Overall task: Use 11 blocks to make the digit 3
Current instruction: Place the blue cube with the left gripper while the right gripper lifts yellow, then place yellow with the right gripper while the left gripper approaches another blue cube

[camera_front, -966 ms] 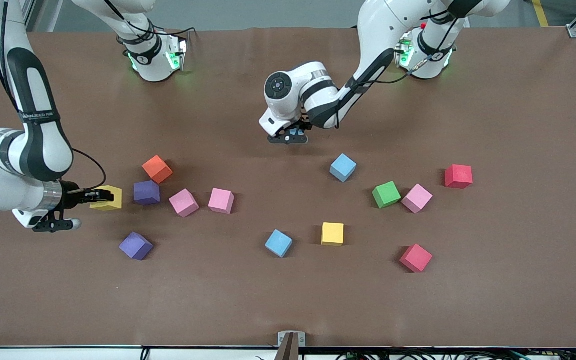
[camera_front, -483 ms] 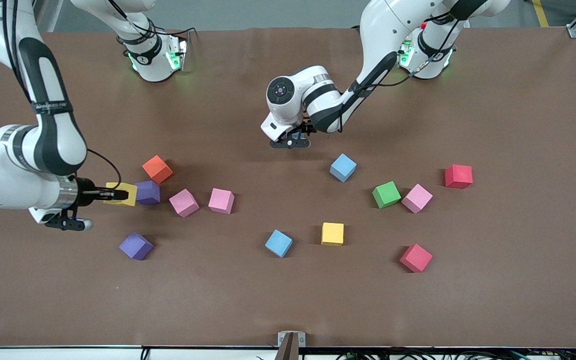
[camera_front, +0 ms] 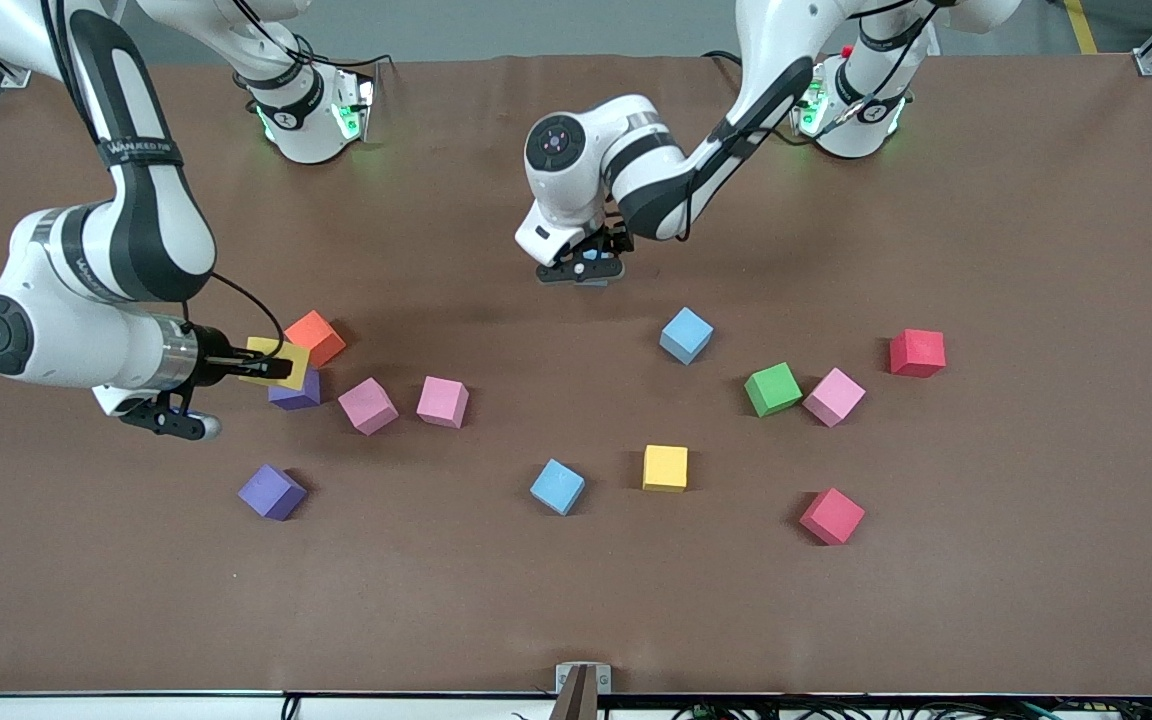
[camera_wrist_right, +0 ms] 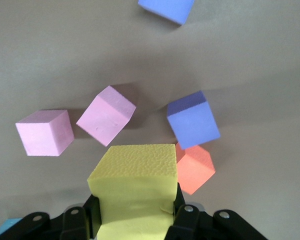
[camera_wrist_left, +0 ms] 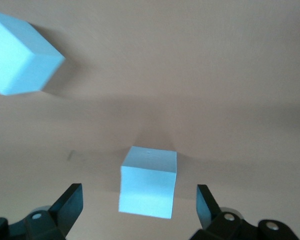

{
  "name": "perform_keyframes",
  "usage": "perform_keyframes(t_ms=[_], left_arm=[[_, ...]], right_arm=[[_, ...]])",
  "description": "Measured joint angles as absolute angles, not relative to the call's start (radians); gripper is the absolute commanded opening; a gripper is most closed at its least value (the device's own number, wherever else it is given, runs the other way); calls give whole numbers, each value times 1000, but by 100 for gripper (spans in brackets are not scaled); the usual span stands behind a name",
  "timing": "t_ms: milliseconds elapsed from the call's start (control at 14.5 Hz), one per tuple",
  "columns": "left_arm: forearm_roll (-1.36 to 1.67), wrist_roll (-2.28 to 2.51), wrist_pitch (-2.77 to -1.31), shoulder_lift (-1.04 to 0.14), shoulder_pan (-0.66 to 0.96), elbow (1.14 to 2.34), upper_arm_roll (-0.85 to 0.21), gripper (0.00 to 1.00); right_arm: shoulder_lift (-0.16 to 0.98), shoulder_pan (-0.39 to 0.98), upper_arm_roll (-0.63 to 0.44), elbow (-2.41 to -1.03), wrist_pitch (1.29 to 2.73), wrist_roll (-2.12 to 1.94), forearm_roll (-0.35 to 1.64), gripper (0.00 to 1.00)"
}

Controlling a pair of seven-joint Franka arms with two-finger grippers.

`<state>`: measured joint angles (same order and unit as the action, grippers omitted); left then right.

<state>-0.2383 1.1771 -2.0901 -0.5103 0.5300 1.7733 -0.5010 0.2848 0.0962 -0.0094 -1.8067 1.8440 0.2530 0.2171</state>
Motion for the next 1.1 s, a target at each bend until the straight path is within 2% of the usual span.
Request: perform_keyframes(t_ms=[207,483,690,1104], left_arm=[[-238,1180,-2023,-415,453,1768,-498,100],[-238,1147,-1894,-323,301,1718,-496,100],[-238,1112,-1814,-316,237,1649,-494,100],[-238,966,-1758,-320,174,1641,-490,100]], right_arm=[[259,148,-9,-1807,1831,383,218,4],[241,304,-6,-1809,1831,669,219,4],[240,397,-6,-1817,1840,871,219,3],[192,457,12,-1938,1931,1155,294,3]])
